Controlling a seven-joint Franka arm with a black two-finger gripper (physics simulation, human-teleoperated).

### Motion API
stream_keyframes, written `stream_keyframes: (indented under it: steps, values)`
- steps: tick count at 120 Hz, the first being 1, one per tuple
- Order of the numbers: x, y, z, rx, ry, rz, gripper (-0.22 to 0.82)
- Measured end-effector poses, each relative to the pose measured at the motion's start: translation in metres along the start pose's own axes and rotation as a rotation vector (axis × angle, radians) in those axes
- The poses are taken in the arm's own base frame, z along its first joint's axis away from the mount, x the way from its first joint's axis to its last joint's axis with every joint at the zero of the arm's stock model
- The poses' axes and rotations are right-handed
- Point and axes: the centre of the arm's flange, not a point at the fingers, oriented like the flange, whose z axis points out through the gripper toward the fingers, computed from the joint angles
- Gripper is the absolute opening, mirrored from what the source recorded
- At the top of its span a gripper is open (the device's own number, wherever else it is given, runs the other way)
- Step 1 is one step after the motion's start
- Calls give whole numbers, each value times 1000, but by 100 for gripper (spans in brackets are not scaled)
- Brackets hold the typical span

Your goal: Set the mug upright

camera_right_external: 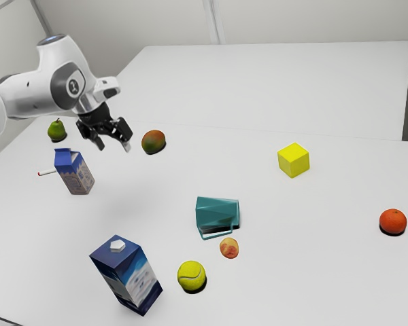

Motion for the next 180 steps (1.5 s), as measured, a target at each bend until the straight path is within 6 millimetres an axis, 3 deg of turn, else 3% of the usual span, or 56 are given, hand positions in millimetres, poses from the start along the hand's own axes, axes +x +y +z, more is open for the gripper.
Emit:
stream_keyframes:
  steps: [15,34,53,86,128,144,180]
  values:
    - [-15,-2,20,-38,-8,-30,60]
    - [-23,23,55,-200,-47,-128,60]
    - [-38,35,98,-369,-115,-266,60]
    - [-46,60,142,-556,-167,-410,60]
    - [-41,82,175,-730,-159,-534,60]
    - [-39,87,180,-771,-148,-555,60]
    - [-35,122,179,-800,-132,-515,60]
